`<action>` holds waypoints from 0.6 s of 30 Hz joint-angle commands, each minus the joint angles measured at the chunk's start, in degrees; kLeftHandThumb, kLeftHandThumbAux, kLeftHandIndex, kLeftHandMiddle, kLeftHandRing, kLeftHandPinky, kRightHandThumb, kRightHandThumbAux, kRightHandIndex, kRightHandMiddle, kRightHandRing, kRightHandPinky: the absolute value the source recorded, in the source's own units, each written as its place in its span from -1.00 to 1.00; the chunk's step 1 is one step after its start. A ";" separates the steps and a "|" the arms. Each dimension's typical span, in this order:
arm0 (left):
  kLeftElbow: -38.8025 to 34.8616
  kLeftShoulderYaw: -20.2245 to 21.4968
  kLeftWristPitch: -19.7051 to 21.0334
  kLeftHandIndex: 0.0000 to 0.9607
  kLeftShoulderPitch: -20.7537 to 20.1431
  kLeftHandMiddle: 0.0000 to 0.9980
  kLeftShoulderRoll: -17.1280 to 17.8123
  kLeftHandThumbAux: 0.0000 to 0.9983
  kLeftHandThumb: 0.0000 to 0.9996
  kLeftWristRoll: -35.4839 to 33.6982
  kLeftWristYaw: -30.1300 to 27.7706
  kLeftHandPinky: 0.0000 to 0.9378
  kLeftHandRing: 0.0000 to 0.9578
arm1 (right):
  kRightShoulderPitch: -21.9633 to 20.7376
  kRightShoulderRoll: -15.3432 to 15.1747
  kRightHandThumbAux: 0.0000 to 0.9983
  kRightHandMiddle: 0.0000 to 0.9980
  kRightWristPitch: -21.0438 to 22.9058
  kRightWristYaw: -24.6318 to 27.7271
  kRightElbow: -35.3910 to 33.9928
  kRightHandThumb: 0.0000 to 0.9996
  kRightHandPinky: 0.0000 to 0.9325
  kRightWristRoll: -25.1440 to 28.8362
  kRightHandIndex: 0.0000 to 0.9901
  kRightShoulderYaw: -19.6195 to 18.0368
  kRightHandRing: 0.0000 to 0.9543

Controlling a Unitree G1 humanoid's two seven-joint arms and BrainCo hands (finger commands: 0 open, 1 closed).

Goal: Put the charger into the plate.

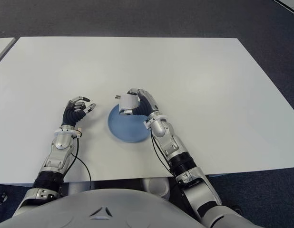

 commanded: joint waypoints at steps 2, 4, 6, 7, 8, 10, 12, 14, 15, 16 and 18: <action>0.22 0.25 1.37 -0.08 0.13 0.61 0.47 0.43 0.42 0.53 0.21 0.75 0.68 | -1.80 -3.85 0.45 0.75 0.16 8.82 0.28 0.40 0.81 -3.29 -0.12 3.95 0.80; 0.21 0.25 1.55 -0.08 0.08 0.62 0.47 0.43 0.42 0.48 0.14 0.76 0.68 | -2.27 -4.59 0.45 0.74 0.26 10.57 0.44 0.40 0.80 -4.32 -0.12 4.75 0.80; 0.29 0.28 1.60 -0.08 -0.01 0.62 0.46 0.43 0.42 0.41 0.05 0.76 0.69 | -2.78 -5.22 0.45 0.74 0.53 12.16 0.80 0.40 0.80 -5.56 -0.12 5.65 0.79; 0.32 0.30 1.63 -0.08 -0.06 0.62 0.45 0.43 0.42 0.39 0.02 0.76 0.69 | -3.01 -5.47 0.45 0.74 0.69 12.85 0.91 0.40 0.79 -6.10 -0.12 6.01 0.79; 0.33 0.31 1.66 -0.08 -0.10 0.63 0.44 0.43 0.42 0.39 0.01 0.76 0.69 | -3.15 -5.61 0.45 0.73 0.79 13.32 0.96 0.40 0.79 -6.45 -0.12 6.21 0.78; 0.35 0.29 1.73 -0.08 -0.20 0.63 0.42 0.43 0.42 0.40 0.01 0.76 0.69 | -3.47 -5.98 0.45 0.73 1.09 14.34 0.94 0.40 0.78 -7.22 -0.12 6.67 0.77; 0.32 0.31 1.76 -0.08 -0.19 0.62 0.40 0.43 0.42 0.29 -0.09 0.73 0.68 | -3.74 -6.35 0.45 0.71 1.51 15.42 0.91 0.40 0.74 -8.07 -0.12 7.23 0.75; 0.28 0.37 1.77 -0.09 -0.16 0.61 0.32 0.43 0.42 0.04 -0.20 0.71 0.67 | -3.82 -6.63 0.45 0.66 2.20 16.66 0.59 0.40 0.64 -8.76 -0.12 7.75 0.70; 0.28 0.40 1.73 -0.09 -0.15 0.61 0.27 0.43 0.42 -0.08 -0.24 0.69 0.66 | -3.78 -6.76 0.45 0.64 2.68 17.41 0.22 0.40 0.58 -9.06 -0.12 7.95 0.67; 0.31 0.42 1.70 -0.09 -0.16 0.61 0.24 0.43 0.42 -0.15 -0.25 0.69 0.66 | -3.76 -6.84 0.45 0.61 3.02 17.93 -0.03 0.40 0.54 -9.27 -0.12 8.08 0.64; 0.39 0.43 1.57 -0.09 -0.19 0.60 0.19 0.43 0.42 -0.19 -0.17 0.68 0.65 | -3.68 -7.17 0.46 0.42 4.03 19.63 -0.91 0.40 0.35 -9.71 -0.12 8.48 0.44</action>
